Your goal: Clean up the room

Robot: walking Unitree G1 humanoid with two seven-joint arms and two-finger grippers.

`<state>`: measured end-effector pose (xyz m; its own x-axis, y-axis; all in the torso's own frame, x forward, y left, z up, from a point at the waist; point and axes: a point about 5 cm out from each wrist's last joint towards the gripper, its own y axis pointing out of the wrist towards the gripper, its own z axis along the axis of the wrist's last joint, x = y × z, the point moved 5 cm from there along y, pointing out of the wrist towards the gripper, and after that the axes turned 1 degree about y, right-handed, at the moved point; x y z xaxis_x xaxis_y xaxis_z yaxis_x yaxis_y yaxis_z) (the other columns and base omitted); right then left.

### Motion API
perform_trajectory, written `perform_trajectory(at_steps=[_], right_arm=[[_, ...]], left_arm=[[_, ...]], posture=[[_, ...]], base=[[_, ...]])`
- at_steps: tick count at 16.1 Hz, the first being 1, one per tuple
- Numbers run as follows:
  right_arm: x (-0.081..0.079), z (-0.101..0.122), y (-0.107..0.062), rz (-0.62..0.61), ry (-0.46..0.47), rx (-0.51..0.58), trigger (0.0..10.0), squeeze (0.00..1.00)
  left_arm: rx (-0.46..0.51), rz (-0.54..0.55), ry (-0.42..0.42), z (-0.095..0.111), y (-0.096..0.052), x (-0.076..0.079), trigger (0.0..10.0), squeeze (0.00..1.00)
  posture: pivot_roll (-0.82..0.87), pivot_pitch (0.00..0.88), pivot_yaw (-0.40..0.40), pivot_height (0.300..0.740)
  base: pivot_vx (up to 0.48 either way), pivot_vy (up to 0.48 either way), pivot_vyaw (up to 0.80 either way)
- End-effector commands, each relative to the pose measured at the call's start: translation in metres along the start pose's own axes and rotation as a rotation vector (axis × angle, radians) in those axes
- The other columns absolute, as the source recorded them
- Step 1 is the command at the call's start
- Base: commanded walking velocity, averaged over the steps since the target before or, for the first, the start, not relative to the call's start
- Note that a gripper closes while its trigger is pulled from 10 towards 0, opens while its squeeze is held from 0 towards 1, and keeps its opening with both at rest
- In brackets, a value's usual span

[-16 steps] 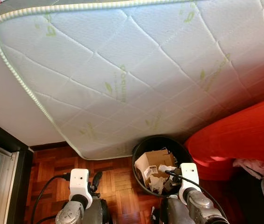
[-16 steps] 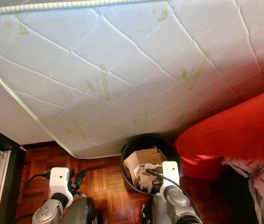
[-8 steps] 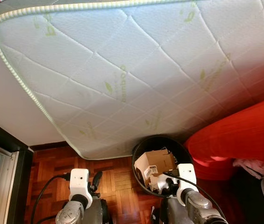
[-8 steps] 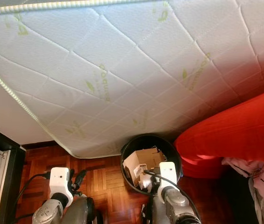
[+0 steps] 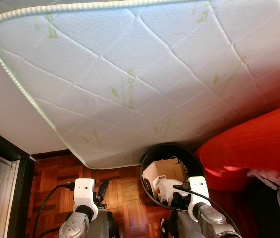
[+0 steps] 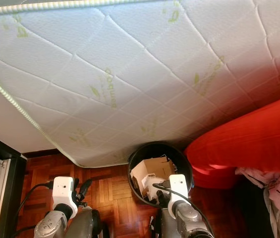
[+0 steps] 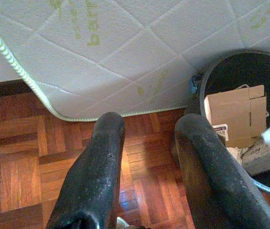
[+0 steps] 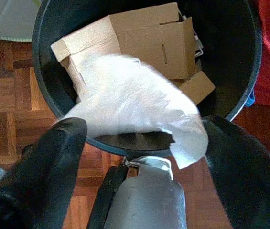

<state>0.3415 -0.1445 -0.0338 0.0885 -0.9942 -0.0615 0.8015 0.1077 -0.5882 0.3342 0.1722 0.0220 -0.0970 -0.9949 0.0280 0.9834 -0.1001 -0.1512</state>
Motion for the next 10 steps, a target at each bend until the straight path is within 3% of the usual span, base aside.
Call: perform_trajectory(at_steps=[1,6,7,8,9,10], right_arm=[[0.0044,-0.0186,-0.0032,-0.017,-0.005,-0.048,10.0,1.00],[0.0072,-0.0200,-0.0035,-0.037,-0.019,-0.056,10.0,1.00],[0.0070,-0.0211,-0.0037,-0.034,-0.026,-0.061,10.0,0.18],[0.0062,-0.0241,-0.0043,-0.031,-0.019,-0.064,10.0,0.00],[0.0051,-0.0254,-0.0045,-0.025,-0.010,-0.066,10.0,0.27],[0.0043,-0.0261,-0.0046,-0.020,-0.004,-0.066,10.0,1.00]], left_arm=[[-0.052,0.007,-0.020,-0.0153,-0.0075,-0.0006,10.0,0.00],[-0.052,0.005,-0.018,-0.0152,-0.0075,-0.0004,10.0,0.00],[-0.053,0.005,-0.017,-0.0151,-0.0074,-0.0004,10.0,0.00],[-0.053,0.003,-0.017,-0.0150,-0.0070,-0.0004,10.0,0.00],[-0.053,0.002,-0.016,-0.0149,-0.0069,-0.0002,10.0,0.00],[-0.053,0.002,-0.016,-0.0147,-0.0068,-0.0003,10.0,0.00]], posture=[[0.09,0.387,-0.025,0.642],[0.09,0.383,-0.023,0.642],[0.09,0.383,-0.023,0.642],[0.09,0.380,-0.022,0.642],[0.09,0.380,-0.022,0.642],[0.09,0.380,-0.022,0.642]], base=[[0.000,0.000,0.00],[0.000,0.000,0.00],[0.000,0.000,0.00],[0.000,0.000,0.00],[0.000,0.000,0.00],[0.000,0.000,0.00]])
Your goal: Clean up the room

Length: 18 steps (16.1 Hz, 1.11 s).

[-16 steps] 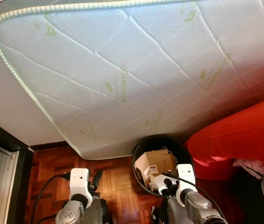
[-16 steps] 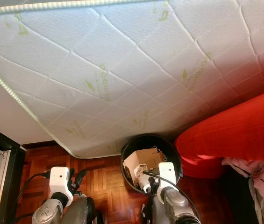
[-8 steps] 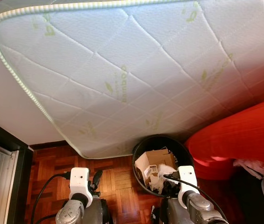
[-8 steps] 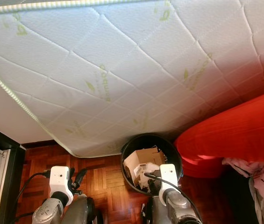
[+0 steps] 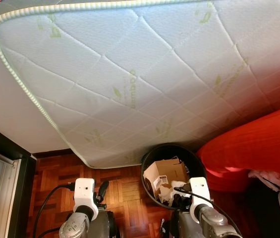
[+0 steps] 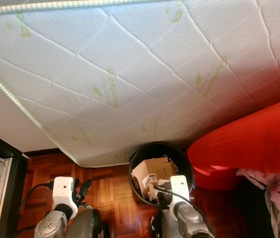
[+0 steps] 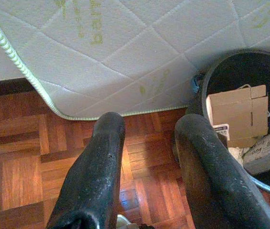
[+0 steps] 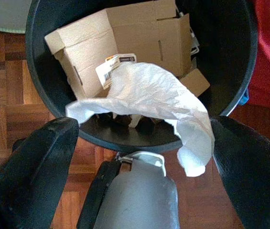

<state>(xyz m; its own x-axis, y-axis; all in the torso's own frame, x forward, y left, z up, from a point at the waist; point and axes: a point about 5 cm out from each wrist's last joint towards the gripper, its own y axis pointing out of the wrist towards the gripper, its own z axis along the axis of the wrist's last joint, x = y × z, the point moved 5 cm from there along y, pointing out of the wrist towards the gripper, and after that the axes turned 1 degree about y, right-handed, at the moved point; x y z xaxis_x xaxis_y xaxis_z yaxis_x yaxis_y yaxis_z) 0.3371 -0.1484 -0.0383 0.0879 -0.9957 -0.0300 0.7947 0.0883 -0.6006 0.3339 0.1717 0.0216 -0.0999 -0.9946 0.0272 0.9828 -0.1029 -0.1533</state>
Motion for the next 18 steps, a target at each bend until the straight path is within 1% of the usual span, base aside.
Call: perform_trajectory(at_steps=[1,4,5,7,8,9,10,11,12,14,15,17,18], right_arm=[[-0.001,-0.022,-0.003,0.000,0.017,-0.053,10.0,1.00],[-0.006,-0.026,-0.004,0.009,0.017,-0.057,10.0,1.00],[-0.015,-0.032,-0.004,0.023,0.016,-0.066,10.0,1.00],[-0.026,-0.046,-0.007,0.041,0.022,-0.087,10.0,1.00],[-0.030,-0.050,-0.008,0.049,0.048,-0.098,10.0,1.00],[-0.033,-0.054,-0.009,0.059,0.113,-0.108,10.0,1.00],[-0.033,-0.054,-0.009,0.049,0.180,-0.103,10.0,1.00],[-0.032,-0.053,-0.009,0.043,0.183,-0.101,10.0,1.00],[-0.029,-0.048,-0.007,0.036,0.161,-0.092,10.0,1.00],[-0.023,-0.036,-0.005,0.021,0.082,-0.060,10.0,1.00],[-0.019,-0.020,-0.003,0.011,0.036,-0.007,10.0,0.00],[-0.014,0.003,0.000,-0.010,0.068,0.060,10.0,0.00],[-0.013,0.005,0.001,-0.011,0.066,0.063,10.0,0.00]], left_arm=[[-0.051,0.003,-0.018,-0.014,-0.006,0.000,10.0,0.00],[-0.051,0.003,-0.018,-0.014,-0.006,0.000,10.0,0.00],[-0.051,0.003,-0.017,-0.014,-0.006,0.000,10.0,0.00],[-0.051,0.004,-0.018,-0.014,-0.007,0.000,10.0,0.00],[-0.051,0.004,-0.018,-0.014,-0.007,0.000,10.0,0.00],[-0.051,0.004,-0.018,-0.014,-0.006,0.000,10.0,0.00],[-0.051,0.003,-0.018,-0.014,-0.006,0.000,10.0,0.00],[-0.050,0.004,-0.018,-0.014,-0.006,0.000,10.0,0.00],[-0.050,0.004,-0.017,-0.014,-0.006,0.000,10.0,0.00],[-0.050,0.005,-0.017,-0.014,-0.006,0.000,10.0,0.00],[-0.051,0.006,-0.017,-0.014,-0.007,0.000,10.0,0.00],[-0.051,0.004,-0.016,-0.014,-0.007,0.000,10.0,0.00],[-0.051,0.005,-0.016,-0.014,-0.007,0.000,10.0,0.00]], posture=[[0.09,0.379,-0.022,0.642],[0.09,0.383,-0.021,0.642],[0.09,0.384,-0.021,0.642],[0.09,0.386,-0.021,0.642],[0.09,0.387,-0.021,0.642],[0.09,0.388,-0.021,0.642],[0.09,0.389,-0.021,0.642],[0.09,0.389,-0.021,0.642],[0.09,0.390,-0.022,0.642],[0.09,0.390,-0.022,0.642],[0.09,0.391,-0.022,0.642],[0.09,0.392,-0.021,0.642],[0.09,0.392,-0.021,0.642]], base=[[0.000,0.000,0.00],[0.000,0.000,0.00],[0.000,0.000,0.00],[0.000,0.000,0.00],[0.000,0.000,0.00],[0.000,0.000,0.00],[0.000,0.000,0.00],[0.000,0.000,0.00],[0.000,0.000,0.00],[0.000,0.000,0.00],[0.000,0.000,0.00],[0.000,0.000,0.00],[0.000,0.000,0.00]])
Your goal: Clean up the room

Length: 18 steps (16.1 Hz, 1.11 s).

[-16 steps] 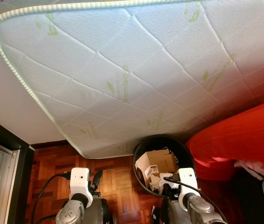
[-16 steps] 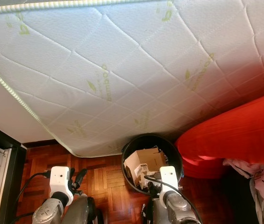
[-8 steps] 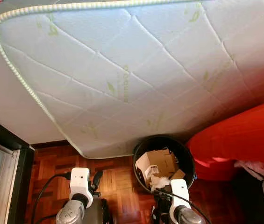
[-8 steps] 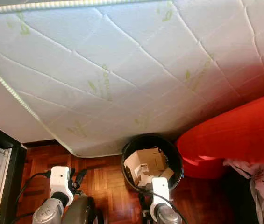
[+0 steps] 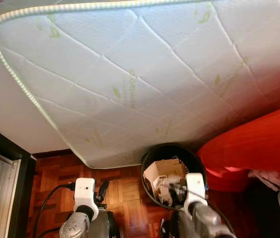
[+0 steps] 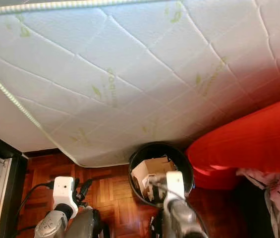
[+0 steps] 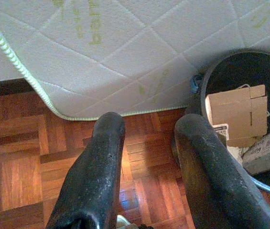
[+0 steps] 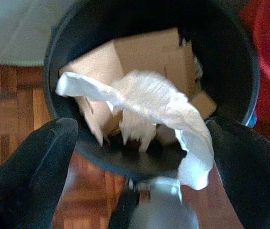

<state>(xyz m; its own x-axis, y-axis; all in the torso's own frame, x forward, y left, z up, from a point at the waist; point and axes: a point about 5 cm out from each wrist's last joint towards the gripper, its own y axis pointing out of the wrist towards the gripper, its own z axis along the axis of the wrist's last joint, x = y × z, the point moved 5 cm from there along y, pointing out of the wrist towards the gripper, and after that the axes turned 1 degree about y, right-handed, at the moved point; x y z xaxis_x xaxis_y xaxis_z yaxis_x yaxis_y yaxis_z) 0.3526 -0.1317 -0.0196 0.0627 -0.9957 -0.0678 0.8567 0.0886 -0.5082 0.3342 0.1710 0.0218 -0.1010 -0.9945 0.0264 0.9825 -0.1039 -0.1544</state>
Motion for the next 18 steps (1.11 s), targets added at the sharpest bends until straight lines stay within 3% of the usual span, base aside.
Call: perform_trajectory(at_steps=[1,2,3,5,6,7,8,9,10,11,12,13,14,15,16,18], right_arm=[[0.003,-0.020,-0.004,-0.009,0.004,-0.066,10.0,0.00],[0.003,-0.028,-0.004,0.010,-0.046,-0.135,10.0,0.00],[0.000,-0.033,-0.005,0.047,-0.018,-0.167,10.0,1.00],[0.003,-0.029,-0.005,0.050,-0.002,-0.138,10.0,1.00],[0.013,-0.026,-0.006,0.024,-0.031,-0.119,10.0,0.36],[0.013,-0.026,-0.006,0.024,-0.031,-0.119,10.0,0.36],[0.029,-0.023,-0.008,-0.005,0.014,-0.092,10.0,0.82],[0.033,-0.027,-0.009,0.008,0.040,-0.111,10.0,1.00],[0.033,-0.037,-0.012,0.026,0.004,-0.161,10.0,1.00],[0.034,-0.039,-0.012,0.024,-0.030,-0.161,10.0,0.49],[0.034,-0.038,-0.012,0.012,-0.033,-0.151,10.0,0.49],[0.035,-0.038,-0.012,0.003,-0.035,-0.145,10.0,0.00],[0.026,-0.046,-0.013,0.025,0.014,-0.181,10.0,1.00],[0.010,-0.054,-0.013,0.063,0.016,-0.202,10.0,1.00],[0.006,-0.051,-0.012,0.069,0.018,-0.180,10.0,0.00],[-0.012,-0.045,-0.010,0.118,0.080,-0.141,10.0,0.00]], left_arm=[[-0.050,0.006,-0.017,-0.014,-0.007,0.000,10.0,0.00],[-0.049,0.006,-0.017,-0.014,-0.007,0.000,10.0,0.00],[-0.049,0.006,-0.018,-0.014,-0.007,0.000,10.0,0.00],[-0.049,0.006,-0.019,-0.014,-0.007,0.000,10.0,0.00],[-0.050,0.005,-0.019,-0.015,-0.007,0.000,10.0,0.00],[-0.050,0.005,-0.019,-0.015,-0.007,0.000,10.0,0.00],[-0.051,0.004,-0.018,-0.015,-0.007,0.001,10.0,0.00],[-0.050,0.005,-0.018,-0.015,-0.007,0.000,10.0,0.00],[-0.050,0.005,-0.018,-0.014,-0.007,0.000,10.0,0.00],[-0.049,0.004,-0.018,-0.014,-0.006,0.001,10.0,0.00],[-0.049,0.004,-0.018,-0.014,-0.006,0.001,10.0,0.00],[-0.049,0.004,-0.018,-0.014,-0.006,0.001,10.0,0.00],[-0.049,0.003,-0.019,-0.014,-0.006,0.001,10.0,0.00],[-0.050,0.002,-0.018,-0.014,-0.006,0.001,10.0,0.00],[-0.050,0.003,-0.018,-0.014,-0.006,0.001,10.0,0.00],[-0.049,0.003,-0.018,-0.014,-0.006,0.001,10.0,0.00]], posture=[[0.09,0.392,-0.021,0.642],[0.09,0.391,-0.022,0.642],[0.09,0.392,-0.022,0.642],[0.09,0.393,-0.022,0.642],[0.09,0.393,-0.022,0.642],[0.09,0.393,-0.022,0.642],[0.09,0.392,-0.021,0.642],[0.09,0.392,-0.021,0.642],[0.09,0.390,-0.022,0.642],[0.09,0.390,-0.022,0.642],[0.09,0.390,-0.022,0.642],[0.09,0.390,-0.022,0.642],[0.09,0.390,-0.022,0.642],[0.09,0.390,-0.022,0.642],[0.09,0.391,-0.021,0.642],[0.09,0.390,-0.021,0.642]], base=[[0.000,0.000,0.00],[0.000,0.000,0.00],[0.000,0.000,0.00],[0.000,0.000,0.00],[0.000,0.000,0.00],[0.000,0.000,0.00],[0.000,0.000,0.00],[0.000,0.000,0.00],[0.000,0.000,0.00],[0.000,0.000,0.00],[0.000,0.000,0.00],[0.000,0.000,0.00],[0.000,0.000,0.00],[0.000,0.000,0.00],[0.000,0.000,0.00],[0.000,0.000,0.00]])
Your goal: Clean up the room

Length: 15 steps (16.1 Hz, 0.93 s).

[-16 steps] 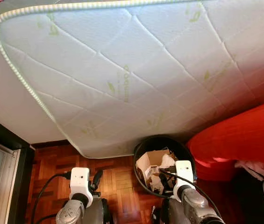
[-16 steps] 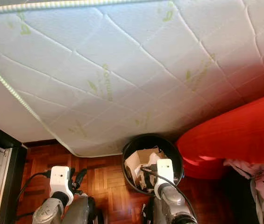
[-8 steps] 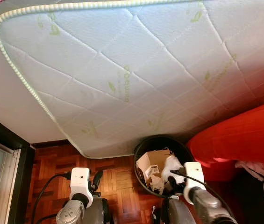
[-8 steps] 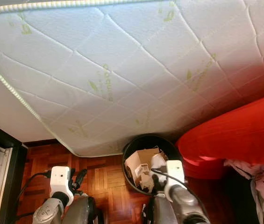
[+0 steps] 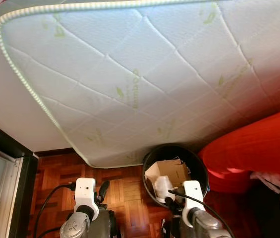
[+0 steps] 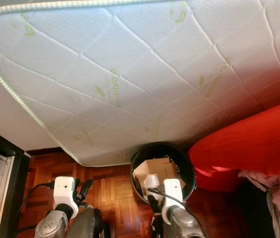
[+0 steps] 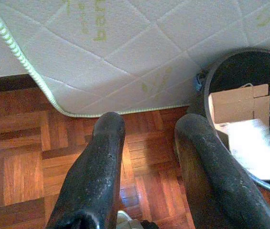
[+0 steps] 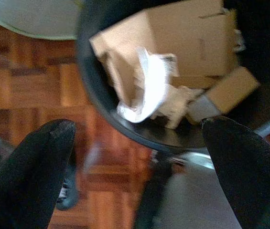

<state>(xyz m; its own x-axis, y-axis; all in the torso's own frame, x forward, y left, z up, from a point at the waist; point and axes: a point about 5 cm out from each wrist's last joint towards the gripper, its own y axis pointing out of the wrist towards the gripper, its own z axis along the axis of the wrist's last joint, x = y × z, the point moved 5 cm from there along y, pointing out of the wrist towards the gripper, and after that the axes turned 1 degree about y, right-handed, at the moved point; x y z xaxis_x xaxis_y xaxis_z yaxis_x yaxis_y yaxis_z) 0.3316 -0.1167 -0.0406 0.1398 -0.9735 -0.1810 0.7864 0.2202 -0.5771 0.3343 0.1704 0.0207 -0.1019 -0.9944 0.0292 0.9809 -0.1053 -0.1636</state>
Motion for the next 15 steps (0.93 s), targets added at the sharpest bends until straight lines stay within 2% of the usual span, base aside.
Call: perform_trajectory(at_steps=[1,2,3,4,5,6,7,8,9,10,13,15], right_arm=[[-0.003,-0.016,-0.002,0.019,0.046,-0.032,10.0,1.00],[-0.011,-0.008,0.000,0.029,-0.030,0.001,10.0,0.11],[-0.016,0.009,0.003,0.038,-0.081,0.050,10.0,0.00],[-0.020,0.017,0.004,0.054,-0.027,0.066,10.0,1.00],[-0.021,0.020,0.005,0.059,-0.017,0.072,10.0,1.00],[-0.018,0.028,0.006,0.038,-0.071,0.081,10.0,0.96],[-0.012,0.028,0.005,0.014,-0.081,0.072,10.0,0.00],[0.008,0.015,0.001,-0.053,-0.097,0.027,10.0,0.00],[0.020,0.005,-0.002,-0.089,-0.093,0.001,10.0,0.00],[0.037,-0.007,-0.010,-0.109,-0.036,0.004,10.0,0.00],[0.054,-0.006,-0.019,-0.110,0.055,0.097,10.0,0.00],[0.051,-0.002,-0.018,-0.112,0.079,0.125,10.0,0.00]], left_arm=[[-0.040,0.004,-0.016,-0.013,-0.006,0.000,10.0,0.00],[-0.040,0.004,-0.015,-0.013,-0.006,0.000,10.0,0.00],[-0.040,0.004,-0.015,-0.013,-0.006,0.001,10.0,0.00],[-0.040,0.004,-0.016,-0.013,-0.006,0.001,10.0,0.00],[-0.040,0.004,-0.016,-0.013,-0.006,0.001,10.0,0.00],[-0.040,0.005,-0.016,-0.013,-0.006,0.001,10.0,0.00],[-0.040,0.006,-0.016,-0.013,-0.006,0.001,10.0,0.00],[-0.041,0.006,-0.017,-0.013,-0.006,0.001,10.0,0.00],[-0.043,0.007,-0.017,-0.014,-0.006,0.001,10.0,0.00],[-0.054,0.012,-0.017,-0.017,-0.007,-0.001,10.0,0.00],[-0.082,0.027,-0.018,-0.023,-0.009,-0.007,10.0,0.00],[-0.095,0.033,-0.018,-0.027,-0.010,-0.009,10.0,0.00]], posture=[[0.09,0.390,-0.021,0.642],[0.09,0.389,-0.021,0.642],[0.09,0.389,-0.021,0.642],[0.09,0.388,-0.022,0.642],[0.09,0.388,-0.022,0.642],[0.09,0.388,-0.023,0.642],[0.09,0.388,-0.022,0.642],[0.09,0.388,-0.023,0.642],[0.09,0.388,-0.023,0.642],[0.09,0.385,-0.022,0.642],[0.07,0.374,-0.019,0.642],[0.07,0.370,-0.018,0.642]], base=[[0.000,0.000,0.00],[0.000,0.000,0.00],[0.000,0.000,0.00],[0.000,0.000,0.00],[0.000,0.000,0.00],[0.000,0.000,0.00],[0.000,0.000,0.00],[0.000,0.000,0.00],[0.000,0.000,0.00],[0.000,0.000,0.00],[0.000,0.000,0.00],[0.000,0.000,0.00]])
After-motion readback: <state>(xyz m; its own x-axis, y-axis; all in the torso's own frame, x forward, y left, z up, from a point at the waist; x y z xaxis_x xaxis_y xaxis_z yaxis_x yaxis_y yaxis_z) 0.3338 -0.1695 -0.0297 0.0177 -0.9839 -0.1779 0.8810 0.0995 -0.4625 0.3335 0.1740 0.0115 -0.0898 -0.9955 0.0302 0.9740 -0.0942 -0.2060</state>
